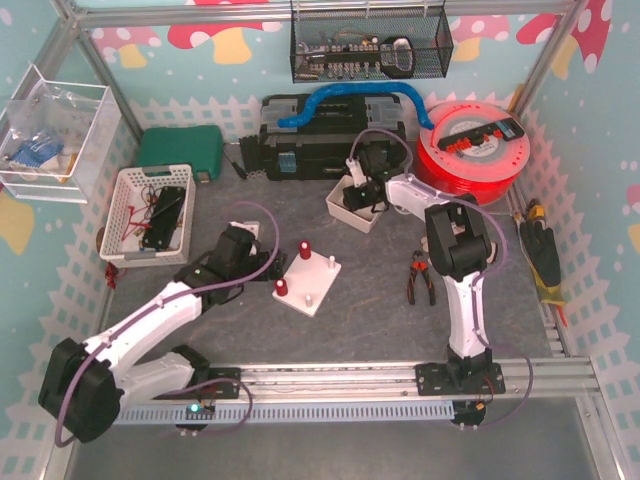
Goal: Install the large spring
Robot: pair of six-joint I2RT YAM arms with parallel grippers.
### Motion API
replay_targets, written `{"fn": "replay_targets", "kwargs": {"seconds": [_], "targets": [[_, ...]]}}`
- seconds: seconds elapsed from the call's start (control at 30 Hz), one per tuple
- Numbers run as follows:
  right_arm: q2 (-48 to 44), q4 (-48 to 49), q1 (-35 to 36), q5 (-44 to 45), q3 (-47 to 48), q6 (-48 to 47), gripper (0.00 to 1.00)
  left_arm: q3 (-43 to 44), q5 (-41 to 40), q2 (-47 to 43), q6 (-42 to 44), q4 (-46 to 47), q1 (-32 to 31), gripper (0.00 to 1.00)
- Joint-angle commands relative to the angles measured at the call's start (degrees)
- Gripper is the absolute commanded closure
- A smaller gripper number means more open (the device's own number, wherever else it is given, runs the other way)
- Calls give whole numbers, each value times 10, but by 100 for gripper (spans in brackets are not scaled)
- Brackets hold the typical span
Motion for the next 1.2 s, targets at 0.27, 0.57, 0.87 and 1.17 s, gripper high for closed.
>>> {"fn": "replay_targets", "kwargs": {"seconds": [0.27,0.57,0.87,1.17], "targets": [[-31,-3,9,42,29,193,48,43,-15,60,-3,-8,-15,1],[-98,-32,11,-75,0,-44,45,60,-44,90,12,10,-16,1],[-91,-27,22,-39,-44,-79,47,76,-44,107,4,14,-16,1],[-61,-8,36,-19,-63,-53,57,111,-48,124,16,15,-15,1]]}}
